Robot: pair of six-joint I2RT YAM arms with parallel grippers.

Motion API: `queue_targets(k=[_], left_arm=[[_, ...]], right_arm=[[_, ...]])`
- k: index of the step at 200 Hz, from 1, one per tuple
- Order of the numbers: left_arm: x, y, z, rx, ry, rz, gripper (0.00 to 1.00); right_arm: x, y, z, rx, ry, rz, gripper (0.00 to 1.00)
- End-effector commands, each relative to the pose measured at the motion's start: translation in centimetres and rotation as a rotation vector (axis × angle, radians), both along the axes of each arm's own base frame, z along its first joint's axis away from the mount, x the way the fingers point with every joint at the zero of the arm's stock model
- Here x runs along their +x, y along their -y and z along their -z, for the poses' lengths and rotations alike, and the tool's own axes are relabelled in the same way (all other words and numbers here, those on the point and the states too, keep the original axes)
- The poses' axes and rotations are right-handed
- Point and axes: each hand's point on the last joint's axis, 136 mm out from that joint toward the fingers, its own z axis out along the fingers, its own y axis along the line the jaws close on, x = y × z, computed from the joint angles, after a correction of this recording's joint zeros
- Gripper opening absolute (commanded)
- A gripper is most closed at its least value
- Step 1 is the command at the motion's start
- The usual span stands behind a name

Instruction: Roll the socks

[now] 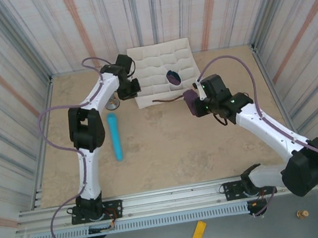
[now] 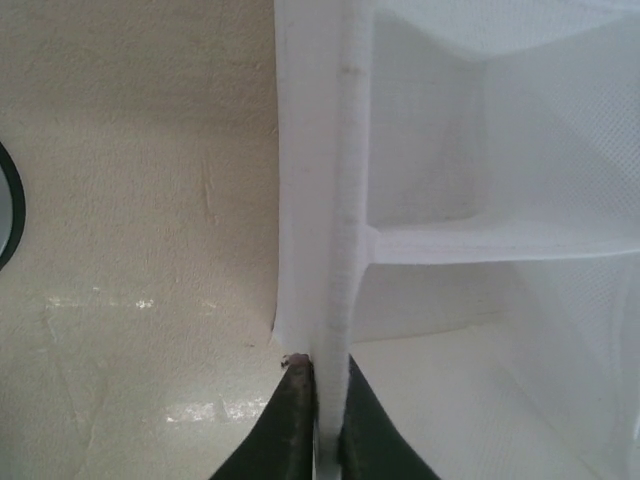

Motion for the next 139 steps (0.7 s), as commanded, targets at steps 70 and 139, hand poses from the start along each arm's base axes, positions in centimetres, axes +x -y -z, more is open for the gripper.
queue_targets(k=[70,139], left_arm=[[-7.3,-0.9,-1.4,0.118,-0.036,0.102,0.00],[-13.1,-1.3,-1.7,0.101,-0.019,0.132,0.00]], right_arm=[[3.4,-4.1,-3.8,0.002,0.062,-0.195,0.00],[4.1,-8.5,-1.8,-0.054,0.075,-0.388,0.00]])
